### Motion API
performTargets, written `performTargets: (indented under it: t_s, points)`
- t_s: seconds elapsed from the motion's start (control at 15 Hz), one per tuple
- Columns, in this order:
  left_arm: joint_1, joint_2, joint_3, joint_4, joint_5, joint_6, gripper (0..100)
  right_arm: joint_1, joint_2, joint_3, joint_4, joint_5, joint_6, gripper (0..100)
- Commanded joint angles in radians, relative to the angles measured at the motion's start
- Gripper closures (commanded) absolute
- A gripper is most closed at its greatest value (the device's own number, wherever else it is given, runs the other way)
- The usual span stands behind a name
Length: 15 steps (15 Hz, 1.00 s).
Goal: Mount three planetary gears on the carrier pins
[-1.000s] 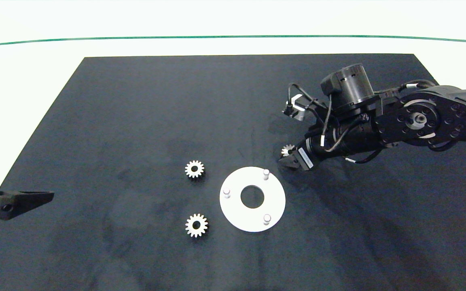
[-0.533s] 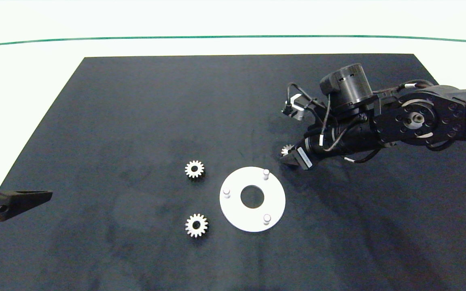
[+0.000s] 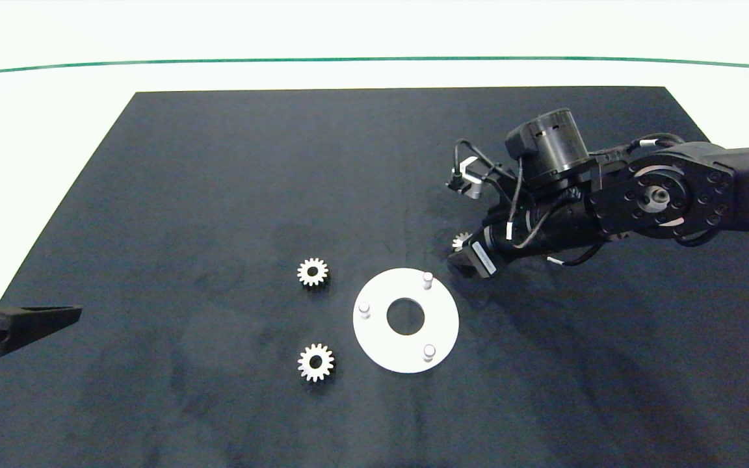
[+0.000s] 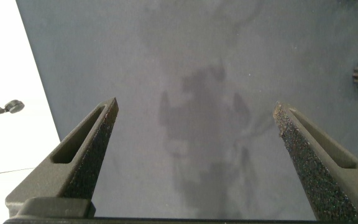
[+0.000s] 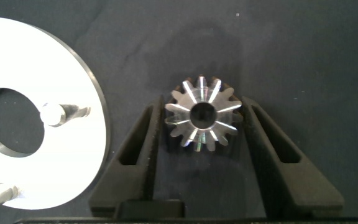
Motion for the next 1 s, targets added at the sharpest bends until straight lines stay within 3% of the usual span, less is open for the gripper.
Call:
performTargets:
  t_s: [0.07,0.6,0.67,1.0]
  points:
    - [0.0,-0.002,0.0,0.003,0.001,0.001,0,0.004,0.0,0.0,0.002,0.0,-0.002,57]
    - [-0.001,-0.006,0.0,0.003,0.001,0.001,0,0.021,-0.015,0.008,0.002,-0.005,0.006,73]
    - [-0.001,-0.006,0.002,0.003,0.001,0.001,0,0.044,-0.052,0.01,0.002,-0.042,0.01,75]
    - [-0.001,-0.011,0.002,0.003,0.001,0.003,0,0.161,-0.124,0.036,0.005,-0.068,0.007,78]
